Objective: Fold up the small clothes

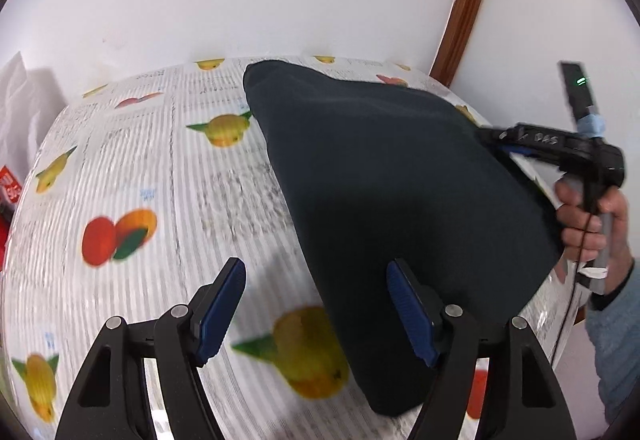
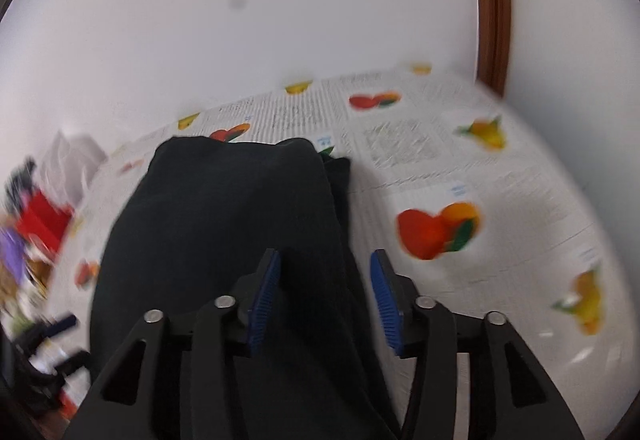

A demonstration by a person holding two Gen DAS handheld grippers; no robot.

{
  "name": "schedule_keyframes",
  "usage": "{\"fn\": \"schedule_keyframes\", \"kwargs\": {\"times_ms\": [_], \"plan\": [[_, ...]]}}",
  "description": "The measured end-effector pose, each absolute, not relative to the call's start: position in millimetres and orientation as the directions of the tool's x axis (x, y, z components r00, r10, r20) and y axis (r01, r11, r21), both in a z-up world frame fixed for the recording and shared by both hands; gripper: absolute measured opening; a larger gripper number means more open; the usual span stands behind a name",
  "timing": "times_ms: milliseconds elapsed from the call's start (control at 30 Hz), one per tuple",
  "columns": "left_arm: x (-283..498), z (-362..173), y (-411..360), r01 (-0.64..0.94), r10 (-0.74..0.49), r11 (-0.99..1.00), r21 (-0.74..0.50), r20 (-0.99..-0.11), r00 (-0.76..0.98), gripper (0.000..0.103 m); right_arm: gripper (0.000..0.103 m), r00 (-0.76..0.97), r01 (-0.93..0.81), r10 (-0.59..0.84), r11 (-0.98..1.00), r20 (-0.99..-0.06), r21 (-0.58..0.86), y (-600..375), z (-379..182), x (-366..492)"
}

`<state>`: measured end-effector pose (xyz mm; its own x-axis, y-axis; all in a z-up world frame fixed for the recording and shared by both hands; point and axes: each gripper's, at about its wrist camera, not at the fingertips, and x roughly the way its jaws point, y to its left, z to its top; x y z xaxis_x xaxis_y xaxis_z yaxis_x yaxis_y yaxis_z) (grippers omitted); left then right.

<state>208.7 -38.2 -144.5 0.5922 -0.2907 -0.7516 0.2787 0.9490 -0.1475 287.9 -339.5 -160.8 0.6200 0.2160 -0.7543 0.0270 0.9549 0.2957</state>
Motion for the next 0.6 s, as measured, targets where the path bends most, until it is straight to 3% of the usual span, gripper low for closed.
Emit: {"fn": "schedule_keyframes", "kwargs": {"times_ms": [33,100,167,233,400,500,567,600], "plan": [[215,-145,-37,0.277,-0.302,0.947,-0.166,-0.757,0.580,0.071,0.049,0.598,0.034,0.234,0.948,-0.767,0.316,-341,-166,294],[224,-151,-39,0.291,-0.323,0.938,-0.187,-0.777,0.540,0.074,0.013,0.591,-0.013,0.297,0.933,-0.750,0.360,-340,-168,298],[229,-154,-40,0.305,-0.317,0.937,-0.173,-0.787,0.530,0.076,0.007,0.674,-0.062,0.295,0.936,-0.677,0.346,-342,-154,286],[229,-155,-39,0.326,-0.332,0.929,-0.174,-0.781,0.530,0.076,0.006,0.727,-0.097,0.286,0.943,-0.624,0.319,-344,-145,274],[232,-153,-35,0.339,-0.341,0.925,-0.174,-0.775,0.533,0.076,0.009,0.685,-0.030,0.211,0.965,-0.698,0.262,-345,-148,285],[230,-150,-32,0.326,-0.312,0.935,-0.141,-0.766,0.562,0.076,0.016,0.700,-0.028,0.205,0.965,-0.684,0.261,-346,-138,296],[231,-149,-29,0.297,-0.285,0.946,-0.128,-0.764,0.579,0.074,0.031,0.677,-0.034,0.236,0.956,-0.697,0.291,-345,-139,312],[231,-148,-26,0.286,-0.277,0.950,-0.126,-0.764,0.582,0.074,0.032,0.670,-0.024,0.232,0.956,-0.705,0.291,-343,-141,322]]}}
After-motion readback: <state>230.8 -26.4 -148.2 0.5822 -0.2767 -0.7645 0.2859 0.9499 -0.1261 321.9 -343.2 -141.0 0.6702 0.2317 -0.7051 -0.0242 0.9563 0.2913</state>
